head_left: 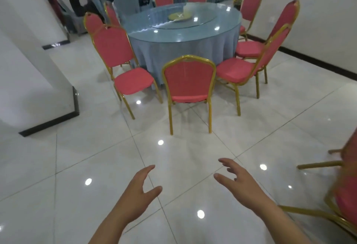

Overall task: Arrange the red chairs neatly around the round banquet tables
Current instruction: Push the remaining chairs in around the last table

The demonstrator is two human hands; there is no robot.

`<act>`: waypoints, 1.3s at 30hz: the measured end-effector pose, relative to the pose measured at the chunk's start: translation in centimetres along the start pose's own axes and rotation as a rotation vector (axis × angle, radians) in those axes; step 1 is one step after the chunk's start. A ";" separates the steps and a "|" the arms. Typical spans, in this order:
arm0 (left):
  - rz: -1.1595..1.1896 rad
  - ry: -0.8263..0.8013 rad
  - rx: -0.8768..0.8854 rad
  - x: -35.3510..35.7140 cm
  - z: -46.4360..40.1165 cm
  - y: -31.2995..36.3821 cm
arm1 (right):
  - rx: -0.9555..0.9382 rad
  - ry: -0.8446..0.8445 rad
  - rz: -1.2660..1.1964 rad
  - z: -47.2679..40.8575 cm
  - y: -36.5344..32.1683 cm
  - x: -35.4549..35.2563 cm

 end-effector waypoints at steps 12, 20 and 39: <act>-0.052 0.030 0.130 -7.1 -34.3 5.9 | -0.126 0.051 0.229 -30.9 -13.3 0.3; -0.210 -0.035 0.262 -8.7 -56.9 16.2 | -0.130 0.202 0.332 -49.3 -20.0 -1.5; -0.381 -0.204 0.039 -0.1 -81.8 18.3 | -0.006 -0.025 0.632 -79.5 -16.0 0.6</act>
Point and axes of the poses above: each hand's wrist, its own z-axis away from the middle knuckle, its own x-axis out of the palm, y = z × x, the point moved 5 cm from there along -z, towards the middle knuckle, and after that the axes turned 10 degrees about y, right-handed, at the moved point
